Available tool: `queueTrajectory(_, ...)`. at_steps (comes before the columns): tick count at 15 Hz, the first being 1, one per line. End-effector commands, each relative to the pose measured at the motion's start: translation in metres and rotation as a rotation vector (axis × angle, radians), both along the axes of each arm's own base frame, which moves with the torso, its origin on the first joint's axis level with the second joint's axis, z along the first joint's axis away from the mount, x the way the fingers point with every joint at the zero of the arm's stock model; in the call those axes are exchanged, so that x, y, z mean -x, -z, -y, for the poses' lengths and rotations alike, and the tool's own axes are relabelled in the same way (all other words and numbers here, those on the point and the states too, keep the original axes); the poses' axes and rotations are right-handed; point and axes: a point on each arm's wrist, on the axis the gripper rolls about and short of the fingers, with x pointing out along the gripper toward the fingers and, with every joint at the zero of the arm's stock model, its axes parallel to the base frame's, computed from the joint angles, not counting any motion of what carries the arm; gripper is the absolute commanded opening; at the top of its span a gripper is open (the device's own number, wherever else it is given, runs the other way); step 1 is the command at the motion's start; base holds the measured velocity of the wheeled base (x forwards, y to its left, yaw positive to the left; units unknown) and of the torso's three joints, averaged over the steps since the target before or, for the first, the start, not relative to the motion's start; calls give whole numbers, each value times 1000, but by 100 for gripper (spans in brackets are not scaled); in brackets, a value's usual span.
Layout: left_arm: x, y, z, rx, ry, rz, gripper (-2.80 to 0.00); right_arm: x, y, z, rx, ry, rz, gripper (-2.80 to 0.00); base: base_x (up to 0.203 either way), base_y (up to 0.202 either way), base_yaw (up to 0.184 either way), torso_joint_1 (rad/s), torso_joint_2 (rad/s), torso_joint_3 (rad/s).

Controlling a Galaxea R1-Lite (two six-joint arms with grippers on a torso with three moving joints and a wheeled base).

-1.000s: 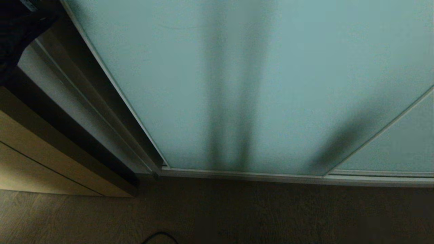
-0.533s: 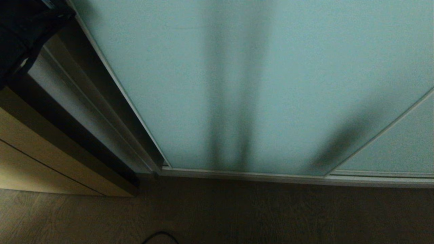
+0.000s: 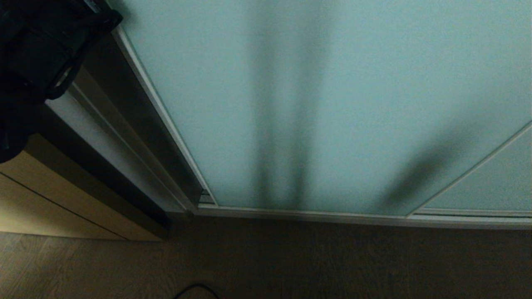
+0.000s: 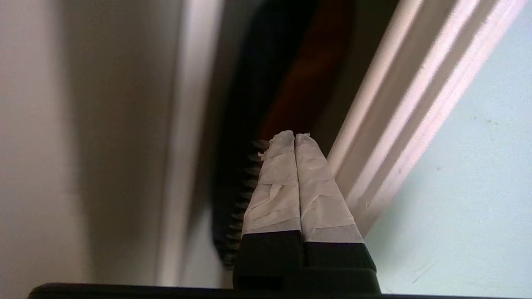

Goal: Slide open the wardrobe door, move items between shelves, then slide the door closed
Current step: Open the door

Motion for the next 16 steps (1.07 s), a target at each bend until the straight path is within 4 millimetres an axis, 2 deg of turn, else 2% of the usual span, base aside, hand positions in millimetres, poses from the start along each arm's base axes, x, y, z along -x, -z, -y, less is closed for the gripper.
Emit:
queueTrajectory(1, -1, -1, 11, 2, 39, 7, -280, 0, 0, 0, 1, -1, 0, -280, 0, 0, 0, 0, 0, 0)
queueTrajectory(6, 7, 2, 46, 3, 166, -1, -280, 0, 0, 0, 1, -1, -2, -280, 0, 0, 0, 0, 0, 0)
queueTrajectory(12, 4, 11, 79, 0, 264, -5, -280, 0, 0, 0, 1, -1, 0, -280, 0, 0, 0, 0, 0, 0)
queueTrajectory(16, 8, 18, 111, -5, 366, -25, -280, 0, 0, 0, 1, -1, -1, -280, 0, 0, 0, 0, 0, 0)
